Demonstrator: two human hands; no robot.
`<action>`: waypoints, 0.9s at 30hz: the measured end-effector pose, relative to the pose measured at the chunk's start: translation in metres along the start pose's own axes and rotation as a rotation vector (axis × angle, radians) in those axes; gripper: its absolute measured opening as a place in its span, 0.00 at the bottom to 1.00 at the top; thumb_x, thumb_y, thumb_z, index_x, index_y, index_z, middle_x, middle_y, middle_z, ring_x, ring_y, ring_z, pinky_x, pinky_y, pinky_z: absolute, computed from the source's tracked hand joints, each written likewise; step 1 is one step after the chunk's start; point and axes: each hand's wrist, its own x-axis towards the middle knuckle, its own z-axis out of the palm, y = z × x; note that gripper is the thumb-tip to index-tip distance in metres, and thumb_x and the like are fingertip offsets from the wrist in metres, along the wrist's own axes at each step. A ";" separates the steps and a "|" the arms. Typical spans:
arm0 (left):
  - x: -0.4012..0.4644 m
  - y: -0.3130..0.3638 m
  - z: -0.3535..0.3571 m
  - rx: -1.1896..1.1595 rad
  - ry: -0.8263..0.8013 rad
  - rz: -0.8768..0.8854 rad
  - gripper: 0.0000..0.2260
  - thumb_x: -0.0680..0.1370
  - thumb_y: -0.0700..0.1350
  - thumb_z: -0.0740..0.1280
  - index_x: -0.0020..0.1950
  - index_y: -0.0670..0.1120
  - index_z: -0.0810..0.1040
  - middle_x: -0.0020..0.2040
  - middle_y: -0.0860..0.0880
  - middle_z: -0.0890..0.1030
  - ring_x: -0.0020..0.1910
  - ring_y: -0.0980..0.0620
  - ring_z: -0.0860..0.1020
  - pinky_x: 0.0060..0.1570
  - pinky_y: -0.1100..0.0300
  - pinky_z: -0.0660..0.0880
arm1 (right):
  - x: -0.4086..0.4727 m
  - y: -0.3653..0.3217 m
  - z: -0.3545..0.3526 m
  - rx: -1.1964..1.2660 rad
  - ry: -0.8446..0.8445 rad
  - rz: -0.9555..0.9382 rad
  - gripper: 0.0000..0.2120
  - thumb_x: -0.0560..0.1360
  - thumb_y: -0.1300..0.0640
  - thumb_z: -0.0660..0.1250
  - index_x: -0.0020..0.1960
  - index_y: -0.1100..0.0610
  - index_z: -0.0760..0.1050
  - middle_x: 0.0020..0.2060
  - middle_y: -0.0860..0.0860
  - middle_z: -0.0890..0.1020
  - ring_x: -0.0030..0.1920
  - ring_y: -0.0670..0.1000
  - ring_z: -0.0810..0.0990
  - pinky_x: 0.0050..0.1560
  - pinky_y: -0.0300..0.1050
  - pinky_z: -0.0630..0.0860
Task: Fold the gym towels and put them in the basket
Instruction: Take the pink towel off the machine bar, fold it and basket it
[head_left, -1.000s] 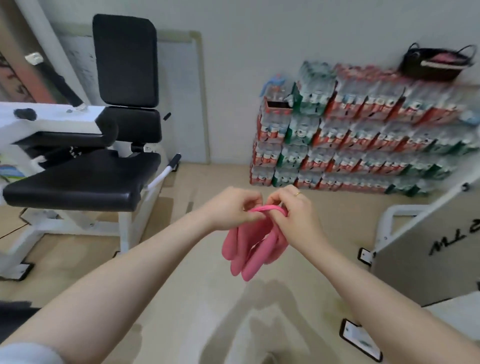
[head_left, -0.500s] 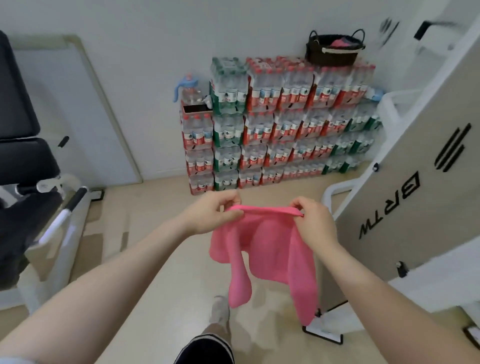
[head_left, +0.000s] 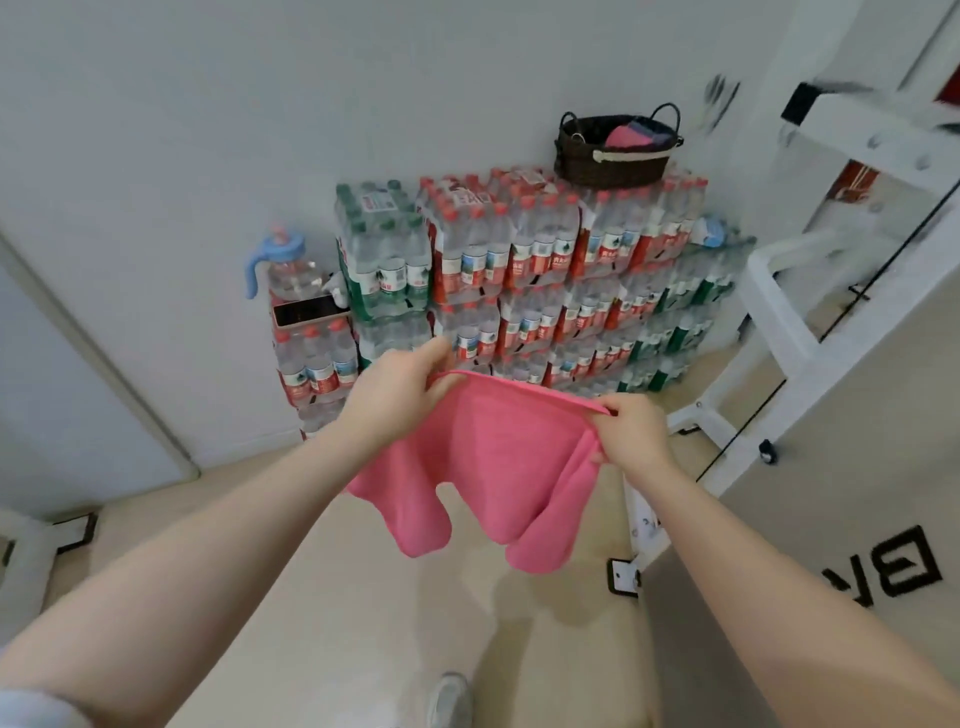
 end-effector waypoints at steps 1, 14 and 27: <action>0.022 -0.009 -0.001 -0.009 0.014 0.002 0.11 0.77 0.49 0.63 0.48 0.40 0.71 0.29 0.51 0.68 0.33 0.47 0.68 0.32 0.57 0.61 | 0.022 -0.010 0.001 0.015 0.019 0.003 0.10 0.77 0.66 0.58 0.46 0.65 0.79 0.29 0.53 0.75 0.27 0.51 0.77 0.34 0.51 0.81; 0.223 -0.099 0.034 -0.040 0.192 -0.172 0.09 0.78 0.48 0.61 0.47 0.43 0.74 0.30 0.54 0.69 0.35 0.49 0.69 0.35 0.58 0.62 | 0.257 -0.079 -0.002 0.269 0.335 -0.114 0.16 0.77 0.68 0.55 0.56 0.62 0.78 0.48 0.56 0.80 0.41 0.55 0.80 0.29 0.31 0.73; 0.427 -0.172 0.049 0.075 0.178 -0.400 0.15 0.77 0.50 0.64 0.57 0.43 0.68 0.31 0.53 0.69 0.38 0.47 0.71 0.39 0.54 0.69 | 0.515 -0.140 0.012 -0.169 0.184 -0.501 0.13 0.74 0.65 0.61 0.56 0.60 0.79 0.50 0.59 0.81 0.58 0.59 0.72 0.57 0.48 0.67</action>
